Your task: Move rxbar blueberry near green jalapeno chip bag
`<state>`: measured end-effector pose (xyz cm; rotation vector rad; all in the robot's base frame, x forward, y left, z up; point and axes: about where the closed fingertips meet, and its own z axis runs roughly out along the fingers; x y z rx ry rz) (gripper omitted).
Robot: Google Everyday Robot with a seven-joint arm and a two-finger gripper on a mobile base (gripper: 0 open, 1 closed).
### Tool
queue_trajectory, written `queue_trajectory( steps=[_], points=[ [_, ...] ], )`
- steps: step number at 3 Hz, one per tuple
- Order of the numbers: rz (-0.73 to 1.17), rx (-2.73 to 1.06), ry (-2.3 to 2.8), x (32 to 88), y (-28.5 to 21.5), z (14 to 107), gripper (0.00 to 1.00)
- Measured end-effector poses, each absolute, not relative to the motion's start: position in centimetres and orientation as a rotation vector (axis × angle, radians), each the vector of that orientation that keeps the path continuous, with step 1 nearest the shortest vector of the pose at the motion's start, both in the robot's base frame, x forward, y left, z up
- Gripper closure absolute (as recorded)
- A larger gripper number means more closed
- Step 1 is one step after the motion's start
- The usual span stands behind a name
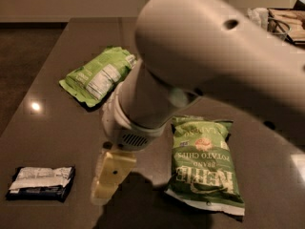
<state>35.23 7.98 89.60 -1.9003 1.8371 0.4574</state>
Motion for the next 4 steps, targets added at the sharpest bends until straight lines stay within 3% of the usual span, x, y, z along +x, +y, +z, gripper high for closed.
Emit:
queue_trajectory(
  steps=[4],
  points=[
    [0.554, -1.979, 1.845, 33.5, 16.8, 84.4, 0.0]
  ],
)
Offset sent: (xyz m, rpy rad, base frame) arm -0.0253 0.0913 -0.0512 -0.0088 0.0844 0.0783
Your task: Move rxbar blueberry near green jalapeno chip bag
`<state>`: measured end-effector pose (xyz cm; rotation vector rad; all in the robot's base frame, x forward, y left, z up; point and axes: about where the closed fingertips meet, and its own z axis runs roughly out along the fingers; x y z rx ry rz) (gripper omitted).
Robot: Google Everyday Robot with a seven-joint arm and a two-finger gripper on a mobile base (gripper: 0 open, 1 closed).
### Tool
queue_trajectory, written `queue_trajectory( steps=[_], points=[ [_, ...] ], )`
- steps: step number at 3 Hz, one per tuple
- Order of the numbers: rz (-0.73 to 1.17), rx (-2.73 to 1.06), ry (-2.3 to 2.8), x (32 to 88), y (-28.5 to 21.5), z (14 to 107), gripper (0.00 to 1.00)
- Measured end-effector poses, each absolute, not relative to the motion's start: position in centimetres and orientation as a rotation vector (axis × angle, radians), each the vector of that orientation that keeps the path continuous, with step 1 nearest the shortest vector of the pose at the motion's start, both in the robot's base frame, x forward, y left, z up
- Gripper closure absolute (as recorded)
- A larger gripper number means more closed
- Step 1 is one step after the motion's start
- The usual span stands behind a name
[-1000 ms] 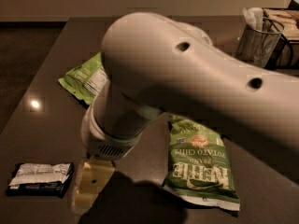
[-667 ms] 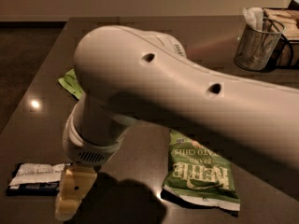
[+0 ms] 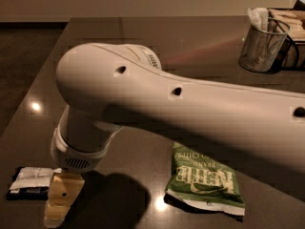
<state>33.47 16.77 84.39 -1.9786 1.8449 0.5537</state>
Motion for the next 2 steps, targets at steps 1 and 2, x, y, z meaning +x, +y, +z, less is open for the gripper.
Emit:
queue_trajectory(
  steps=[1, 2],
  points=[
    [0.568, -1.97, 1.863, 33.59, 17.19, 83.63, 0.18],
    [0.581, -1.949, 1.865, 33.4, 17.4, 83.73, 0.41]
  ],
)
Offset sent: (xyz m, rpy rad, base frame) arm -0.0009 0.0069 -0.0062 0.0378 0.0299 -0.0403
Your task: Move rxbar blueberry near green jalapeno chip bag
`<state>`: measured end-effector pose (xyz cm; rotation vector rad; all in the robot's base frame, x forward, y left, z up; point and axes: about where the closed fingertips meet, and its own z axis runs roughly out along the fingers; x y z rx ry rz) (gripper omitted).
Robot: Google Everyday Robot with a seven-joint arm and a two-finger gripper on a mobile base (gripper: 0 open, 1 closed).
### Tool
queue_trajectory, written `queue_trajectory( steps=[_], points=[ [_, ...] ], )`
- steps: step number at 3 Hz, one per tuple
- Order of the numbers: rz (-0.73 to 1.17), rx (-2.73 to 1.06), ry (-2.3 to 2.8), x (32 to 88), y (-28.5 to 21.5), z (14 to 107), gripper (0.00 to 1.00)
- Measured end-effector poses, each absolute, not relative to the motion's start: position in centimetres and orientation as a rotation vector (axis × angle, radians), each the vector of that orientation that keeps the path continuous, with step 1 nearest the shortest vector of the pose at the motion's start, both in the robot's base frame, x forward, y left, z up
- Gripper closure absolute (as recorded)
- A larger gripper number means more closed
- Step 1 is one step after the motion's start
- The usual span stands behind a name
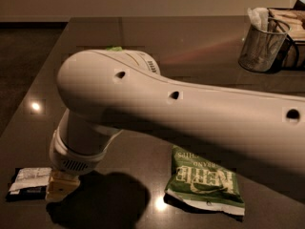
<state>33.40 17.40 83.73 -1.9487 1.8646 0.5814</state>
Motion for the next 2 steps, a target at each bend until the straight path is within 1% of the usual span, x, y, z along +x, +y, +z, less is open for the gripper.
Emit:
queue_trajectory(
  steps=[2],
  points=[
    [0.569, -1.913, 1.869, 33.22, 17.0, 84.38, 0.88]
  ],
)
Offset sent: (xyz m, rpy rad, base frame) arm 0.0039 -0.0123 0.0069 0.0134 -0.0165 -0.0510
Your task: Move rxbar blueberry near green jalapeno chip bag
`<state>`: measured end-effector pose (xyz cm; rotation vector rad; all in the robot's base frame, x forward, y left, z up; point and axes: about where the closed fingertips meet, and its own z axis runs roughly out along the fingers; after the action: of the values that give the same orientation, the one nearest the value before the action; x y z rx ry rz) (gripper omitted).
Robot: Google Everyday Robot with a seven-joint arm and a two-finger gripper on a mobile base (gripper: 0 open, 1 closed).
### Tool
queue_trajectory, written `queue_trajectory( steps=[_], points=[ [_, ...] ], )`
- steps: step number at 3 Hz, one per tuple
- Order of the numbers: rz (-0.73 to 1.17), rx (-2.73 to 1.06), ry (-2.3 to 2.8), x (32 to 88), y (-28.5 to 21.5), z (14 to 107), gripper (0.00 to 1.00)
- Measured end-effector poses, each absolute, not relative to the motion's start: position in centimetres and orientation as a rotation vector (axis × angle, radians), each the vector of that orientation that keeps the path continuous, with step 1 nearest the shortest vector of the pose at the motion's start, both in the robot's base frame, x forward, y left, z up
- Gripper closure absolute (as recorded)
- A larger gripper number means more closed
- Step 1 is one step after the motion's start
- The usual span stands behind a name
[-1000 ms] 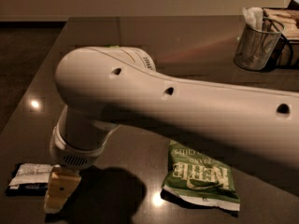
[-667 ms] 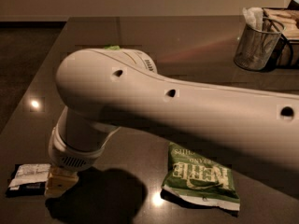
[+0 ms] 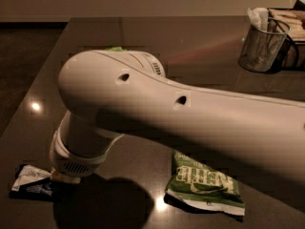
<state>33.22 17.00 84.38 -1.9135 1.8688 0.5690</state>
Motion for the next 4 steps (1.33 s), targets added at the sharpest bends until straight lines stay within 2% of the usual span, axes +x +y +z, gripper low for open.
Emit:
queue_trajectory(
  steps=[1, 4],
  points=[
    [0.518, -1.89, 1.9, 34.7, 15.6, 84.6, 1.0],
    [0.22, -1.746, 2.052, 42.3, 4.0, 87.4, 1.0]
  ],
)
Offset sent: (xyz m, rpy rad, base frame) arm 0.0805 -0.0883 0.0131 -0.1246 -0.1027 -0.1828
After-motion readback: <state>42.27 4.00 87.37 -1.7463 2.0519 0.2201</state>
